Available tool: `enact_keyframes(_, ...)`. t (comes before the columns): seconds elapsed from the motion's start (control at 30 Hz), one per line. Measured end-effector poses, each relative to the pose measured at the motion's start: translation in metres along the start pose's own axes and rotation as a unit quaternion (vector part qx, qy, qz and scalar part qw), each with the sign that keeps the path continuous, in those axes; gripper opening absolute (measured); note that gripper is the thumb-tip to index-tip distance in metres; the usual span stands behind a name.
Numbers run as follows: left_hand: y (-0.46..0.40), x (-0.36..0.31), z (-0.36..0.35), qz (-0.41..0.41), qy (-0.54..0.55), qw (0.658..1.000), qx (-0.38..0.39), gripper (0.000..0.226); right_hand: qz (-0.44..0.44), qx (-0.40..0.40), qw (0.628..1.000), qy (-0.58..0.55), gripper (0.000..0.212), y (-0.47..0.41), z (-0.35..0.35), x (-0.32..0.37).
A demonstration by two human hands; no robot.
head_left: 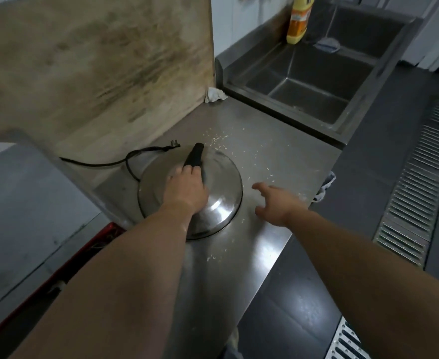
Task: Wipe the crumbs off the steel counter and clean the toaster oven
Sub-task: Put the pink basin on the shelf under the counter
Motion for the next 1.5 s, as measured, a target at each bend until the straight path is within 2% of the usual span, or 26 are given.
enact_keyframes(0.13,-0.005,0.008,-0.015,0.032,0.013,0.999,-0.005,0.049,0.006,0.000,1.000,0.007,0.066,-0.010,-0.011,0.008)
enact_keyframes(0.27,-0.009,0.040,-0.025,0.129,0.049,0.990,0.020,0.060,0.004,-0.006,1.000,0.000,0.064,-0.017,-0.014,0.012)
enact_keyframes(0.37,-0.013,0.038,-0.036,0.105,0.067,0.991,0.040,0.065,0.001,-0.010,1.000,-0.008,0.063,-0.019,-0.019,0.013)
enact_keyframes(0.47,-0.014,0.027,-0.042,0.067,0.058,0.996,0.021,0.060,0.013,-0.012,1.000,-0.003,0.063,-0.018,-0.024,0.015)
enact_keyframes(0.63,-0.023,0.024,-0.044,0.107,0.057,0.992,0.022,0.057,0.021,-0.021,1.000,0.005,0.062,-0.022,-0.022,0.011)
enact_keyframes(0.93,-0.013,0.007,0.000,0.078,0.061,0.995,0.030,0.055,-0.002,-0.045,0.999,0.019,0.066,-0.008,0.038,-0.017)
enact_keyframes(1.07,0.018,-0.023,0.037,0.057,0.073,0.995,0.040,0.058,0.001,-0.077,0.997,0.012,0.067,0.015,0.094,-0.025)
enact_keyframes(1.23,0.082,-0.070,0.091,0.056,0.099,0.993,0.011,0.056,0.025,-0.123,0.992,0.022,0.068,0.061,0.165,-0.038)
enact_keyframes(1.33,0.135,-0.103,0.104,0.061,0.104,0.993,0.001,0.053,0.033,-0.134,0.990,0.022,0.069,0.094,0.192,-0.048)
enact_keyframes(1.5,0.240,-0.156,0.095,0.070,0.117,0.990,0.035,0.055,0.052,-0.126,0.991,0.006,0.068,0.158,0.205,-0.073)
Point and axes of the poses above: each hand's wrist, its own y-axis away from the middle knuckle, its own z-axis out of the back of the hand, x = y × z, the point moved 9 cm from there along -y, towards the middle knuckle, and after that the axes turned 13 degrees about -x, right-handed, at the moved point
